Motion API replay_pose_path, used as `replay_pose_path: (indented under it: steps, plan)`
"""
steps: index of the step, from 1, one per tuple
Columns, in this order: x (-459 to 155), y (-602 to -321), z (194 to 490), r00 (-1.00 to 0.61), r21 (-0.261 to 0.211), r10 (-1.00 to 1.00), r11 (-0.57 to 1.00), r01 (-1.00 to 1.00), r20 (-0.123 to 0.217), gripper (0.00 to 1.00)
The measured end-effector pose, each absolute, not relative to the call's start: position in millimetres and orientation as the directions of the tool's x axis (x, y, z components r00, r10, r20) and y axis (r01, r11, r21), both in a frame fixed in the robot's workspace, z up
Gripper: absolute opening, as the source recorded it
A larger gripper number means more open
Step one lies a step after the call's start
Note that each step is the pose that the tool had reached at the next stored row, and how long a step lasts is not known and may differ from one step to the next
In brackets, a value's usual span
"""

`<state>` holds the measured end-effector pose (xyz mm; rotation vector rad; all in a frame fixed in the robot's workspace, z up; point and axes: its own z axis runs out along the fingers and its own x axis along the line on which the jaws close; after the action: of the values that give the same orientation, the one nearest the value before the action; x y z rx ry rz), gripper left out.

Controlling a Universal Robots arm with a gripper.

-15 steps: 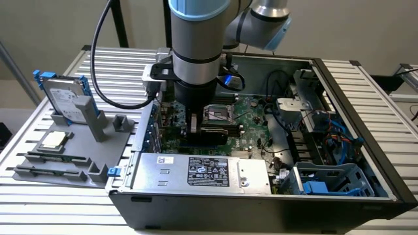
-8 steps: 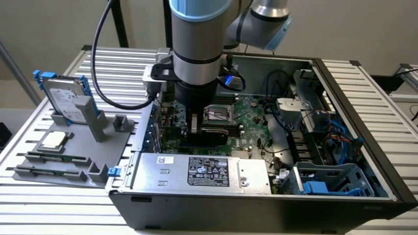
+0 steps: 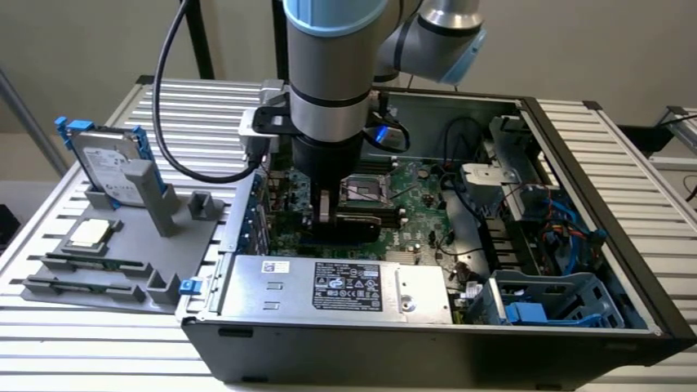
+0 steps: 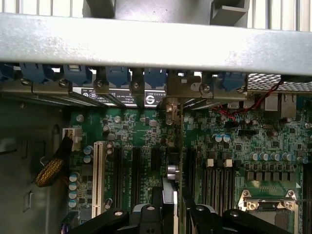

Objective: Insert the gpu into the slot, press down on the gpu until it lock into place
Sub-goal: 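Insert the gpu into the slot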

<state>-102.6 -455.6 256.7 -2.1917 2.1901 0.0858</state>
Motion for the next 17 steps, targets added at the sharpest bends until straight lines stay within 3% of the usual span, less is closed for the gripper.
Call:
replay_pose_path:
  steps: [17]
  plan:
    - [-102.1, -452.9, 256.7, 0.000, 0.015, -0.998, -0.001, -1.000, -0.069, 0.26]
